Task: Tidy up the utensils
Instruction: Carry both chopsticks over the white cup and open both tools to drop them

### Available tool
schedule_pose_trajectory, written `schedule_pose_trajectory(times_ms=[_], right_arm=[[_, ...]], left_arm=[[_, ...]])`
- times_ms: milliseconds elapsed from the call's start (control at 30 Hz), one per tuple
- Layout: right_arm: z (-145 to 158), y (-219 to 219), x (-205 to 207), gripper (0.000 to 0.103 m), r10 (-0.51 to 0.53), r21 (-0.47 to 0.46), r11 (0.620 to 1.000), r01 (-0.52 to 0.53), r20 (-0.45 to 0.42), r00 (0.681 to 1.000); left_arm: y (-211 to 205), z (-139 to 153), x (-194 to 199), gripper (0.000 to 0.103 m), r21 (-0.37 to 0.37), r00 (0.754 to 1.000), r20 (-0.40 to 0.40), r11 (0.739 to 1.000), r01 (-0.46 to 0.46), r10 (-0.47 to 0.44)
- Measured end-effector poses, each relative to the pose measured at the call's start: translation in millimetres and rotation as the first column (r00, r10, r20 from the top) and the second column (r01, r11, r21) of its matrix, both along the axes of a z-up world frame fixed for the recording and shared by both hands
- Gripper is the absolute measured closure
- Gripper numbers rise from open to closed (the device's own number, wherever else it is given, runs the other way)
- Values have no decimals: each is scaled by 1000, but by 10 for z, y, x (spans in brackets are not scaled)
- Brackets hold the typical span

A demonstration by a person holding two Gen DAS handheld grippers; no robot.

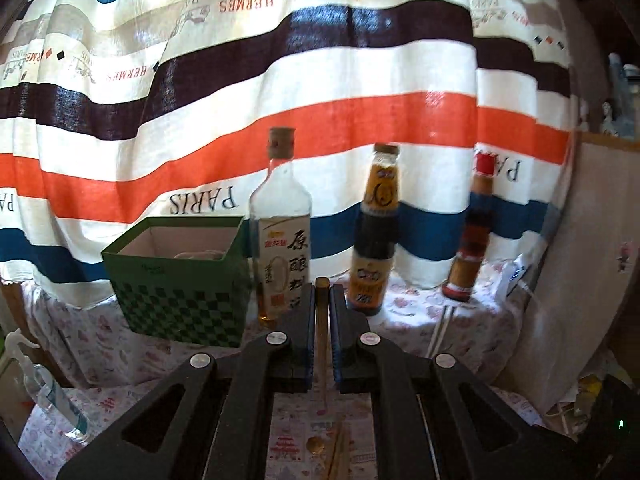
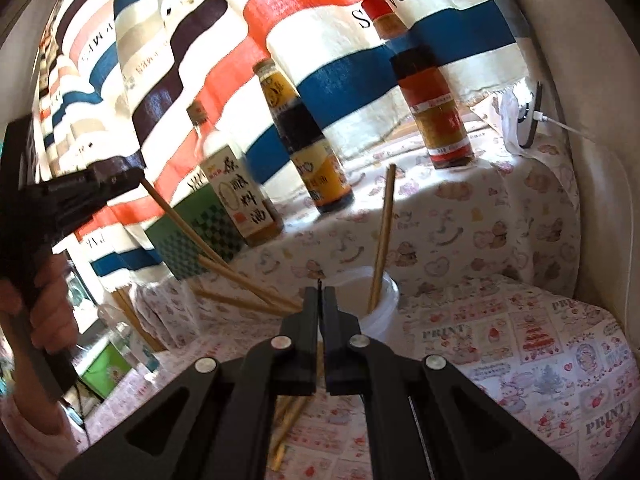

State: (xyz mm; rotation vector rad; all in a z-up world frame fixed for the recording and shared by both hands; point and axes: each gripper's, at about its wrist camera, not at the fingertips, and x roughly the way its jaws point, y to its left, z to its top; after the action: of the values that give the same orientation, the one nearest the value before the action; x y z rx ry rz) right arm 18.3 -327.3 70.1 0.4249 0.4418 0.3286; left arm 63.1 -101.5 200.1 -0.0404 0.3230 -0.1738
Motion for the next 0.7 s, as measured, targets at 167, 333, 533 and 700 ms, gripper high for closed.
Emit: schedule_pose_trajectory(times_ms=[167, 333, 533, 700], right_arm=[[375, 56, 72, 101, 8, 11, 1000, -9, 73, 997], [625, 132, 192, 101, -4, 9, 1000, 3, 164, 986], [440, 209, 543, 101, -24, 7, 1000, 23, 124, 992], [63, 174, 781, 101, -23, 15, 1000, 23, 24, 999]], left_arm=[[2, 68, -39, 97, -53, 999, 24, 998, 32, -31], [29, 120, -76, 97, -113, 993, 54, 988, 110, -104], [0, 43, -54, 97, -152, 989, 44, 978, 144, -139], [-74, -9, 4, 97, -135, 987, 38, 978, 158, -154]])
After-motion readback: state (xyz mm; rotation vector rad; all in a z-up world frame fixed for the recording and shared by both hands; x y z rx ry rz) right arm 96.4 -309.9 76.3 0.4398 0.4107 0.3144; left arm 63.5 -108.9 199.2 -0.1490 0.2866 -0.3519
